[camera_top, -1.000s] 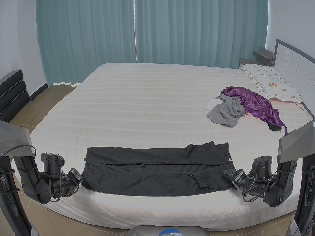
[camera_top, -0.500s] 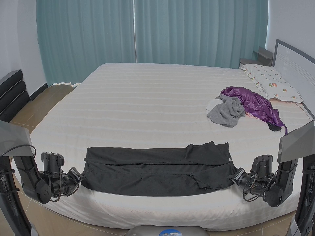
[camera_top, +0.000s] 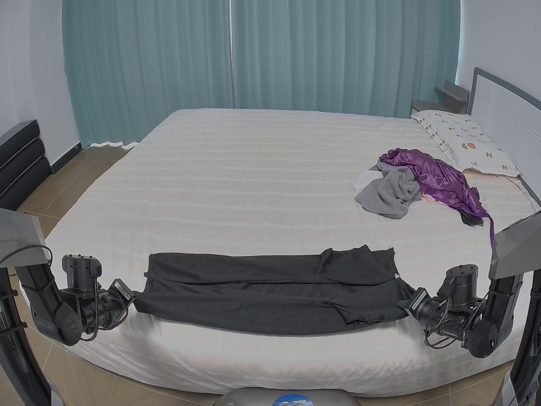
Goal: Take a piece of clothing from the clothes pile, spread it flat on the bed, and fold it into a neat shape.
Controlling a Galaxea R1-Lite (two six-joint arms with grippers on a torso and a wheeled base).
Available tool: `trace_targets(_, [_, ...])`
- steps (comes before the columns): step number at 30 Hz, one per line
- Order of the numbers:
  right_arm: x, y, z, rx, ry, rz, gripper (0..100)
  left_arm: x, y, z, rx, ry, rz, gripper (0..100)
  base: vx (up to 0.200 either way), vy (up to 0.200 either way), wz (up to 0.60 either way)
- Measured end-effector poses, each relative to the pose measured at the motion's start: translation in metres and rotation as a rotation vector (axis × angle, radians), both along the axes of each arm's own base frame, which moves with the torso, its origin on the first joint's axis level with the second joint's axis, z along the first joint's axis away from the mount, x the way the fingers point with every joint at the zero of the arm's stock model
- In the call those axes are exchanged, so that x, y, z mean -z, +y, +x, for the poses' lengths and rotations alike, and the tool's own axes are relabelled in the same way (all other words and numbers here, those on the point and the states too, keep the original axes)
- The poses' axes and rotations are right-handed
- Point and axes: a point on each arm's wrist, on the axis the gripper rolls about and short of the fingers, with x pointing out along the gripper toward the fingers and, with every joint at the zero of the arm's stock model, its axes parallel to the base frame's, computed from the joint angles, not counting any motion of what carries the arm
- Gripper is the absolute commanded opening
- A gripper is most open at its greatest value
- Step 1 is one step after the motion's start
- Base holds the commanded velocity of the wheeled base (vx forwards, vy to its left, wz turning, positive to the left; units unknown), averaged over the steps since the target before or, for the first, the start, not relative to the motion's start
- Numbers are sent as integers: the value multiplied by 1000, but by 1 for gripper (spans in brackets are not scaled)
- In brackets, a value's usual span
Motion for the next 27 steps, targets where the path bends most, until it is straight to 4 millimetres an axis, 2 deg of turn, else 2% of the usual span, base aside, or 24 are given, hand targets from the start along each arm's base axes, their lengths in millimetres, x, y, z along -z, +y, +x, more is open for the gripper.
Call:
trace_targets(11, [-4,1,-15,-22,24,-6,0,-8,5,-3,10,-22,30,0,0,0,0])
trace_targets(27, [10,0,-32,-72,113,-62,0,3,4,-15,74,78,84,0,0,0,0])
